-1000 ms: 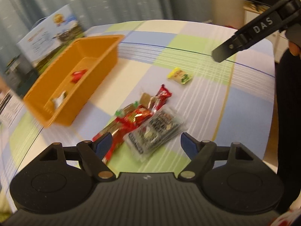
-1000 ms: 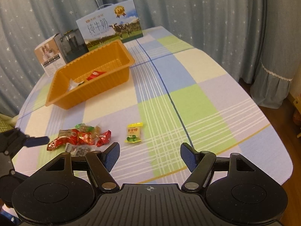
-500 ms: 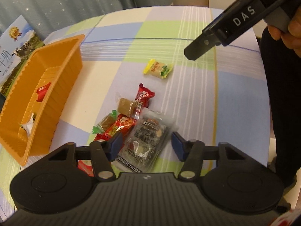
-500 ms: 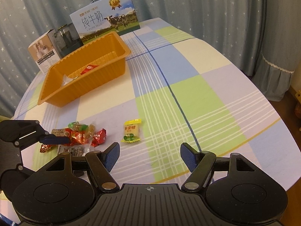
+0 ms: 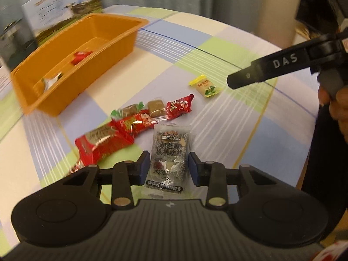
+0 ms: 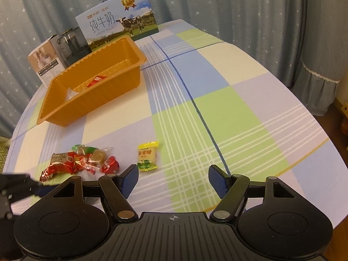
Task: Organize snacks
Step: 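Lift the nut packet with the left tool while the right tool grasps the yellow candy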
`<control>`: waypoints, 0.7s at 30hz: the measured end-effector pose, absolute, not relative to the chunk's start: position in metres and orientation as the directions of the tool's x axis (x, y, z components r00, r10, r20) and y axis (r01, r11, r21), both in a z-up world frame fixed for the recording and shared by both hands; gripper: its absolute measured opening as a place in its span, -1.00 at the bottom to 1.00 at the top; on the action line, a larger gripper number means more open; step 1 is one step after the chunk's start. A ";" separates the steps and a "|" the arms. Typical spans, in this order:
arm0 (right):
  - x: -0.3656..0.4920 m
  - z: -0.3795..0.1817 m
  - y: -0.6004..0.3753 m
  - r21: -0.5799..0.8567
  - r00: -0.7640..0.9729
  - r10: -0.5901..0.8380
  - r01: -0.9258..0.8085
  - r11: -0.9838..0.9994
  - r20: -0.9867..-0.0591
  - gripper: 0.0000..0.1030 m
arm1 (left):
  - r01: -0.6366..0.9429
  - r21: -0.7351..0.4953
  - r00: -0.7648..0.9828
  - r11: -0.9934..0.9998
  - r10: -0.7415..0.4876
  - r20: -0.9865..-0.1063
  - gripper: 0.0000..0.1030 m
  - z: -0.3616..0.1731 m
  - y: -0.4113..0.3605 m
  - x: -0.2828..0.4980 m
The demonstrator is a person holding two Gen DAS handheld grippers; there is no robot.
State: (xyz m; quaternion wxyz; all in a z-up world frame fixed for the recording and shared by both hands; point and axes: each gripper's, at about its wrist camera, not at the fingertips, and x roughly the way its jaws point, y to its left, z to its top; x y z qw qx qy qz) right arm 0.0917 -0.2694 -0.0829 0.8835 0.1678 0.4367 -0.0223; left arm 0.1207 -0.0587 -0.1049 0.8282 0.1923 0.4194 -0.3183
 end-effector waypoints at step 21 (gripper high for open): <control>0.128 -0.109 -0.232 0.124 0.632 0.062 0.054 0.991 -0.772 0.07 | 0.510 -0.061 0.493 0.858 -0.350 -0.797 -0.34 -0.108 -0.043 0.106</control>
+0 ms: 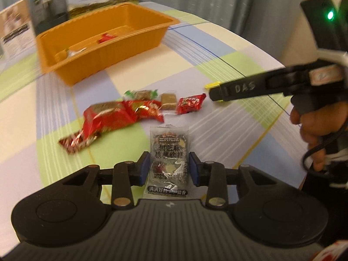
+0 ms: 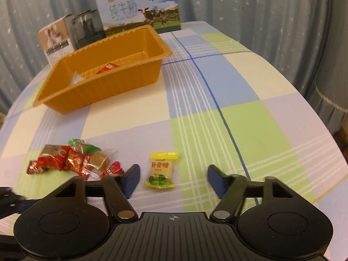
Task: Organize snacks
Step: 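Lift the nut packet with the left tool while the right tool grasps the yellow candy, then carry the nut packet and yellow candy to the tray and release both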
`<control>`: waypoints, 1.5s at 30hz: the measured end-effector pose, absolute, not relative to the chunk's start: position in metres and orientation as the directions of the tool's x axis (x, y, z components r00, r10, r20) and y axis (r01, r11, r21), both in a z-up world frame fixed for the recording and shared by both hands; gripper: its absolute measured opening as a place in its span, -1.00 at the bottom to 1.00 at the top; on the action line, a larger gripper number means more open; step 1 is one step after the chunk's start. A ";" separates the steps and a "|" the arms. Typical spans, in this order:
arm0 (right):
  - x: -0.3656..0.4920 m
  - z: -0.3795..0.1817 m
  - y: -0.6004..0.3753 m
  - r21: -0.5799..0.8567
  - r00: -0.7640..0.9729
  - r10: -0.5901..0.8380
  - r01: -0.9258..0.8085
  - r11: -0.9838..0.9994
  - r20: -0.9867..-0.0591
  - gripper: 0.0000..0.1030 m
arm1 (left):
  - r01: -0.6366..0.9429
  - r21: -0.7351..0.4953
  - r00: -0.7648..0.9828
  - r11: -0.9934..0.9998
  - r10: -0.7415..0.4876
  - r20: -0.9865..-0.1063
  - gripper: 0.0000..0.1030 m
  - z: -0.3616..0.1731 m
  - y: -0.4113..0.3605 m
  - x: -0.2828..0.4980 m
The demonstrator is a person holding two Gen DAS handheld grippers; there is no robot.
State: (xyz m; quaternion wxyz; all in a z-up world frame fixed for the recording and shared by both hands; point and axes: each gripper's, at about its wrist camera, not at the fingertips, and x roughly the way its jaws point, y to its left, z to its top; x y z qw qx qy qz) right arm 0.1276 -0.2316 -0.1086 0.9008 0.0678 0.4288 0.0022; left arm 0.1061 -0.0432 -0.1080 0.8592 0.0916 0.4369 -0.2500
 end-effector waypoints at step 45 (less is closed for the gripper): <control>0.056 -0.018 -0.182 0.125 0.719 0.164 -0.107 0.986 -0.676 -0.59 | 0.198 -0.104 0.674 0.975 -0.212 -0.708 -0.34 -0.032 0.005 0.062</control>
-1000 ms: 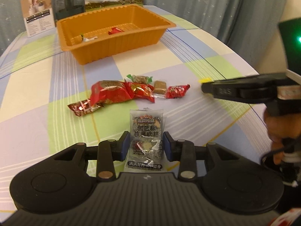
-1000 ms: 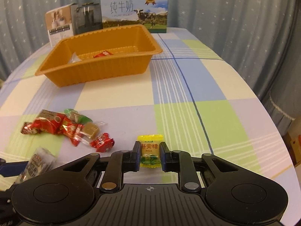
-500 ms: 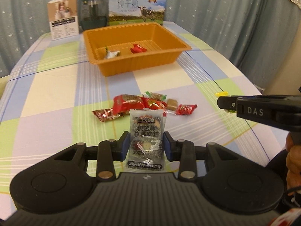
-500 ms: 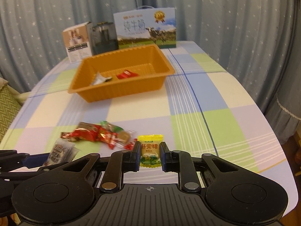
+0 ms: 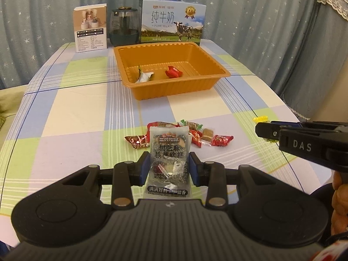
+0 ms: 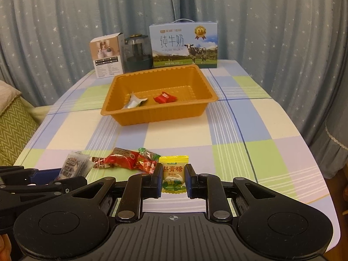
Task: Organize snacks
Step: 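Carry the nut packet and yellow candy to the tray and release both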
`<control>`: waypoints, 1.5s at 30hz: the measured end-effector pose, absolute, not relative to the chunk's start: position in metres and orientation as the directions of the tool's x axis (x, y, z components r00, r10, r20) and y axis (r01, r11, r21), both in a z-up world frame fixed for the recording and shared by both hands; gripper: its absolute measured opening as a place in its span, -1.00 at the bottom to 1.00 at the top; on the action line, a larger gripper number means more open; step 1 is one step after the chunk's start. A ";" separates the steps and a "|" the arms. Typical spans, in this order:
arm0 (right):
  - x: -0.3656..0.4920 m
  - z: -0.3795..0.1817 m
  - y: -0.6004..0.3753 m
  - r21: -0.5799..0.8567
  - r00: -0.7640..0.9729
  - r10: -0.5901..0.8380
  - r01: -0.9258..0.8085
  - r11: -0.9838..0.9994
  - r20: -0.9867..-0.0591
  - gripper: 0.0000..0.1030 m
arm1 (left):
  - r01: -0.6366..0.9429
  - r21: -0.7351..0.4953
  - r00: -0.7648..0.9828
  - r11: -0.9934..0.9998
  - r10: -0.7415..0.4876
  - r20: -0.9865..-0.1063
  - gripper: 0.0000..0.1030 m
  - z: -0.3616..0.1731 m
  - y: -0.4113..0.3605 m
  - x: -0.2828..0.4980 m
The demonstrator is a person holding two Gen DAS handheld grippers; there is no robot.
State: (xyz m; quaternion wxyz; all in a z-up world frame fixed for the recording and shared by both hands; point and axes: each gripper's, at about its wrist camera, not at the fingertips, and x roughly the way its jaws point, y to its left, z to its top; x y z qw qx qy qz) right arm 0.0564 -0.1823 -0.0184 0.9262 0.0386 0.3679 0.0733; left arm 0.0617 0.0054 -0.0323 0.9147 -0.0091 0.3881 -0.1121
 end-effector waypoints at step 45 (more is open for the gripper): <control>0.250 0.009 -0.192 0.153 0.732 0.206 -0.139 0.978 -0.650 -0.59 | 0.167 -0.149 0.728 0.975 -0.224 -0.648 -0.34 0.006 0.000 0.231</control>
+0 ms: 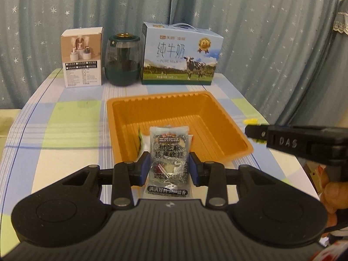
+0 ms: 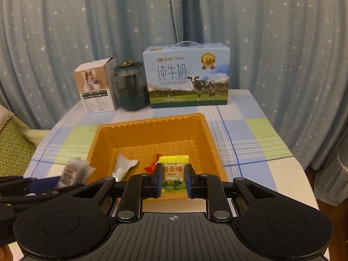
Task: Organize snacks
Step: 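Carry the nut packet and yellow candy to the tray and release both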
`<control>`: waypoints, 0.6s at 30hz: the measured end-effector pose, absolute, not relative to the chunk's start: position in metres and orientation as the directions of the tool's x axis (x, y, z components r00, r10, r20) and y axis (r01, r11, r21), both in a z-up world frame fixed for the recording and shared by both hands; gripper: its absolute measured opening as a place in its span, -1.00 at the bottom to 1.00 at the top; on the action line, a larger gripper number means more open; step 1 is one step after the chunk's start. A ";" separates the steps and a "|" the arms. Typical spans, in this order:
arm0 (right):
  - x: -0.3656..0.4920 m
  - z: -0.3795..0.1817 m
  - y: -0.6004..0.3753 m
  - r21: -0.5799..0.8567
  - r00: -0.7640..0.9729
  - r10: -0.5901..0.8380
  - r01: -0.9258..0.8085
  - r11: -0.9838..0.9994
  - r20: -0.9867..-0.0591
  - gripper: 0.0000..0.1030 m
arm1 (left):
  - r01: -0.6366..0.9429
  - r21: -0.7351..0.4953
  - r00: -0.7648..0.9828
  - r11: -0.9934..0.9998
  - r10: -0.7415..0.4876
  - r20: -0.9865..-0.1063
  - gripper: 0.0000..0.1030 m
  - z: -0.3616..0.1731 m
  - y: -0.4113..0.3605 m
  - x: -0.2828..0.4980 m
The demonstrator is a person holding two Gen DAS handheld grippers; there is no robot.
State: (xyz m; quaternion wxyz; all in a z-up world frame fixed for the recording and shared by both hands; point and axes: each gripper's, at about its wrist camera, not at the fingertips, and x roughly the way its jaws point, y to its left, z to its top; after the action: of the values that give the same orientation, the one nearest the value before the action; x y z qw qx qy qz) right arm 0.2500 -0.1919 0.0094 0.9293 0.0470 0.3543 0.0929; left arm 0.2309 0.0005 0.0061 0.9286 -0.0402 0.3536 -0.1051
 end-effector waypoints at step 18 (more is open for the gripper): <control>0.323 -0.026 -0.180 0.177 0.666 0.214 -0.123 0.976 -0.715 -0.59 | 0.149 -0.165 0.695 0.975 -0.222 -0.684 -0.34 -0.017 0.010 0.308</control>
State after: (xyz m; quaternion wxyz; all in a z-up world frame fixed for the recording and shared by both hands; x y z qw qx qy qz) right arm 0.3234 -0.1804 -0.0263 0.9109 0.0567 0.3981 0.0925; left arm 0.3082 0.0105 -0.0171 0.9194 -0.0484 0.3771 -0.1010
